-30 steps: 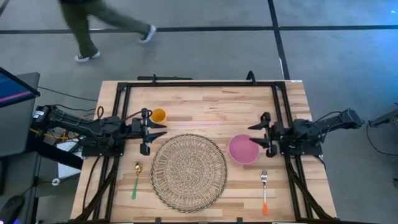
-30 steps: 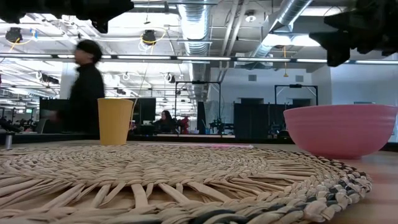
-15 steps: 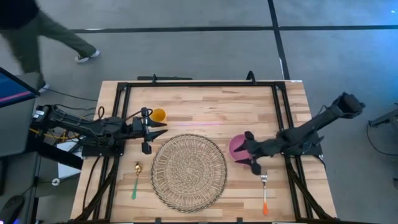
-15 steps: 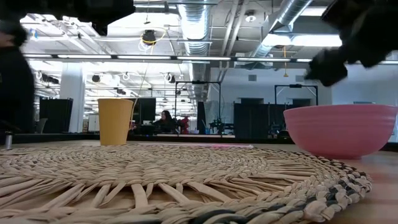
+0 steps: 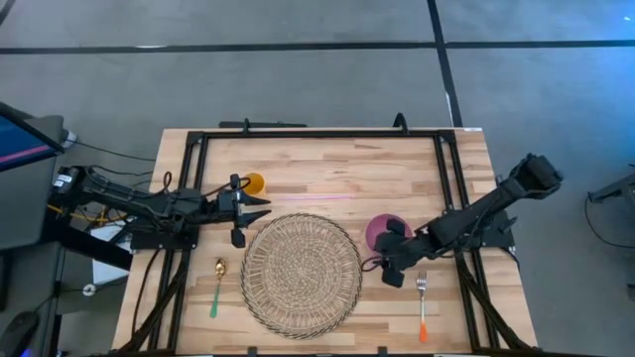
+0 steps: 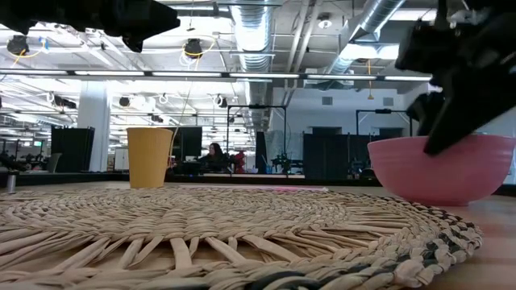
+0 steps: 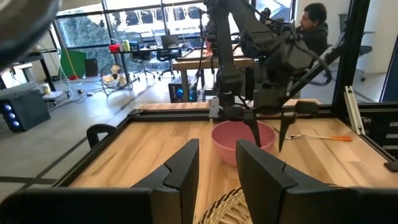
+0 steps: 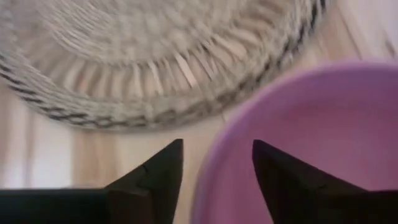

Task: Pick & Place Utensil
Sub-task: Put the pink bowl on the brown mat

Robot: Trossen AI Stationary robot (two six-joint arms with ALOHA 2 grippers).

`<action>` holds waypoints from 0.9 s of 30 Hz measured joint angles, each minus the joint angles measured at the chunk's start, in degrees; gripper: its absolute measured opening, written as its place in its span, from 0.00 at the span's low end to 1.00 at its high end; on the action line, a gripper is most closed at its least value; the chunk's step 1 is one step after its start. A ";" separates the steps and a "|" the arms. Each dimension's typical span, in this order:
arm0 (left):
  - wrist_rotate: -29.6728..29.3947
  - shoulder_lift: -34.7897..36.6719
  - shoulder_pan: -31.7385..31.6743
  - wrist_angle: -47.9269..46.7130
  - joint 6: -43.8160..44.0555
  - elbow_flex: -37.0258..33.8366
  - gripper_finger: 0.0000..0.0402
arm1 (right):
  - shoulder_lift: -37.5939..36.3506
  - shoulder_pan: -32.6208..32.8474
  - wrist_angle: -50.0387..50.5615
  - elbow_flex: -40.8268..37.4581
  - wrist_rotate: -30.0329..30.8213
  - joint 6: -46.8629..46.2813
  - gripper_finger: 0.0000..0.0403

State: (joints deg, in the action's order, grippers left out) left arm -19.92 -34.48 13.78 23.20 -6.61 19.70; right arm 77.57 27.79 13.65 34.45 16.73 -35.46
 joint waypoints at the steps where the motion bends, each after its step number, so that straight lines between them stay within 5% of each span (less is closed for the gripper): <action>1: 0.01 -0.04 -0.02 0.00 -0.02 0.00 0.27 | 0.60 -0.12 0.72 0.10 0.02 -1.21 0.41; 10: 0.00 -0.04 -0.02 0.50 -0.39 0.00 0.27 | 0.91 -0.50 3.50 2.88 0.60 -2.00 0.03; 19: 0.00 -0.04 -0.01 1.28 -0.57 0.00 0.27 | -0.69 -0.52 -3.75 8.47 -0.20 9.49 0.02; 27: 0.02 -0.07 0.00 1.75 -0.50 0.00 0.27 | 7.64 -1.90 -13.20 14.49 -0.28 22.03 0.00</action>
State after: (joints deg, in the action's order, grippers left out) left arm -19.90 -34.54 13.78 24.95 -7.11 19.70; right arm 85.21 25.89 0.45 48.94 16.45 -13.43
